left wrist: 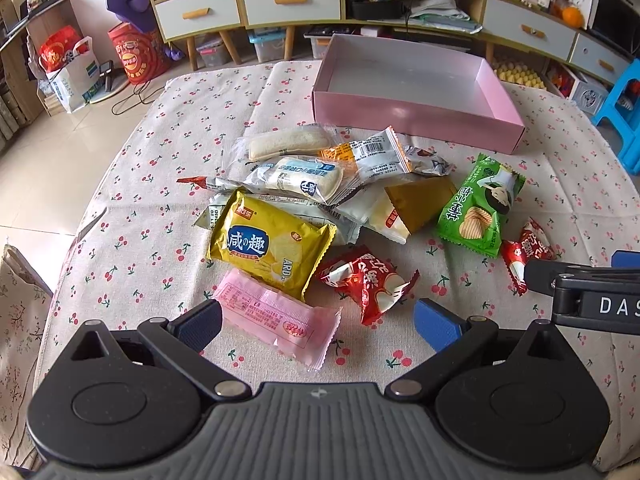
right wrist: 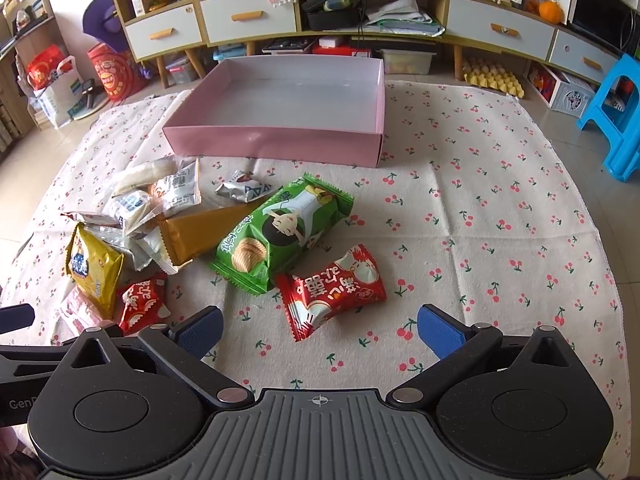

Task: Organize snacks

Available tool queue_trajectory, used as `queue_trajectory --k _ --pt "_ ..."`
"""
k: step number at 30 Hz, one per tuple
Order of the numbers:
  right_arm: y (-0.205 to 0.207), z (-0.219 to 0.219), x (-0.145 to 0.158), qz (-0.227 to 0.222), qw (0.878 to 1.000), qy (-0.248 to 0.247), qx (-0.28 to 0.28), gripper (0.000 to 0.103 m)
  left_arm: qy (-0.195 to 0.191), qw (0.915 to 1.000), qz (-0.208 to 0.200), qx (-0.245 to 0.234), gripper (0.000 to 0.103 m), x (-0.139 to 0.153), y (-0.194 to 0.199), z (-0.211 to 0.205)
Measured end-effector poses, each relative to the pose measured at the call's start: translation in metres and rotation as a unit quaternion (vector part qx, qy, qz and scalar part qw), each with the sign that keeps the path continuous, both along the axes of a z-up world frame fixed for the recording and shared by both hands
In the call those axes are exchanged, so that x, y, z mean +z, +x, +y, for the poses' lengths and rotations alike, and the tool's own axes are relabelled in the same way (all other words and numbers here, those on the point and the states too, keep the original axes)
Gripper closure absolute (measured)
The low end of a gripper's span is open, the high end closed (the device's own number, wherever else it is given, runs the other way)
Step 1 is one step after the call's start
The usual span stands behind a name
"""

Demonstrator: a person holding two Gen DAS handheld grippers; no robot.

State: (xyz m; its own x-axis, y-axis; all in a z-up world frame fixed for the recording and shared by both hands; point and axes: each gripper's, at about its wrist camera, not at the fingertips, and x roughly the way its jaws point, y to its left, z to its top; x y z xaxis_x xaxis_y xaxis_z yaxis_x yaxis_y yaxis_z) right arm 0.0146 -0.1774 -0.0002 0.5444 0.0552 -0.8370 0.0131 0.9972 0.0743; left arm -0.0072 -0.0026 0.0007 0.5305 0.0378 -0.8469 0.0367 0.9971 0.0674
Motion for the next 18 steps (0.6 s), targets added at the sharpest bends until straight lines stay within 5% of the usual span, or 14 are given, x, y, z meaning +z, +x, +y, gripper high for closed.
queue_trajectory --k 18 --pt "-0.0005 0.0006 0.0002 0.000 1.000 0.000 0.000 0.000 0.000 1.0000 0.002 -0.001 0.001 -0.0016 -0.0009 0.0009"
